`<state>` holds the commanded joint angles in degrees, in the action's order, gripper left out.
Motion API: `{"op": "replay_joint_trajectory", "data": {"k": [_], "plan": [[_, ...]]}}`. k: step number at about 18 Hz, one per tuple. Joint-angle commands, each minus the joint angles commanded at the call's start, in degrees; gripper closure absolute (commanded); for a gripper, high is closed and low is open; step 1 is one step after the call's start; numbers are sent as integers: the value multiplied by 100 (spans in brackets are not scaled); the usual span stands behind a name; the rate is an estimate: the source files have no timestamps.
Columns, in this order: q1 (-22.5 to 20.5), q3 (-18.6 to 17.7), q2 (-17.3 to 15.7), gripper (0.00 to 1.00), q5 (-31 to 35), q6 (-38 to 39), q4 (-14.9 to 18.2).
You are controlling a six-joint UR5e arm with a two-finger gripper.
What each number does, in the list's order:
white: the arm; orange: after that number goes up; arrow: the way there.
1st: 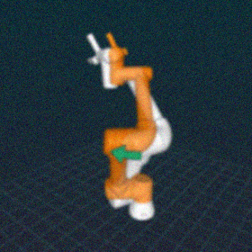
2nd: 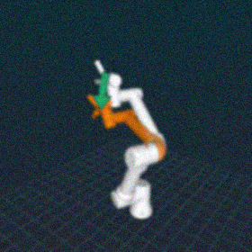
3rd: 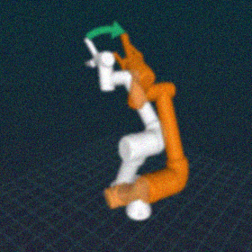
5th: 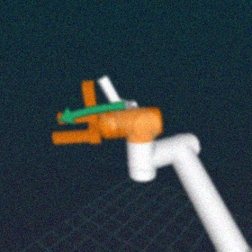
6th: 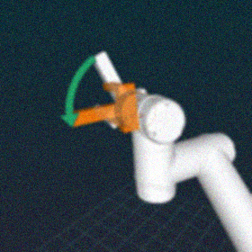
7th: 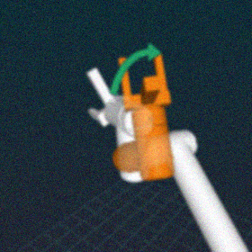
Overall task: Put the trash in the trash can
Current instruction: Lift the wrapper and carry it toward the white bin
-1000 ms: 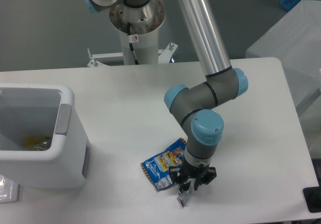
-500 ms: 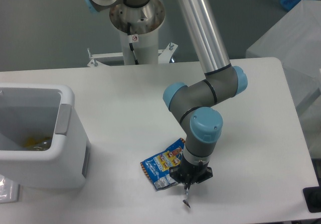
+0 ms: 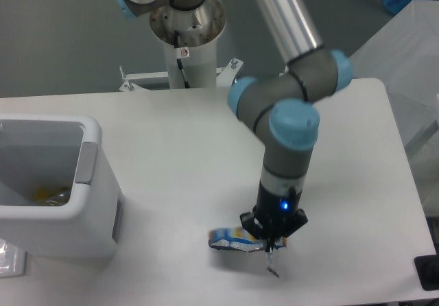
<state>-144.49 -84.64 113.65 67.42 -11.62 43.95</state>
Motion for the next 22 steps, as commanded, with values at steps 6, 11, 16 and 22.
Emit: {"op": "replay_joint_trajectory", "data": {"k": [6, 11, 16, 22], "plan": [[-9, 334, -685, 94, -861, 897, -9], [44, 668, -1178, 93, -1537, 1985, -9], [376, 677, -1539, 94, -1785, 2331, -9], [1063, 589, -1863, 93, -1785, 2313, -18]]}}
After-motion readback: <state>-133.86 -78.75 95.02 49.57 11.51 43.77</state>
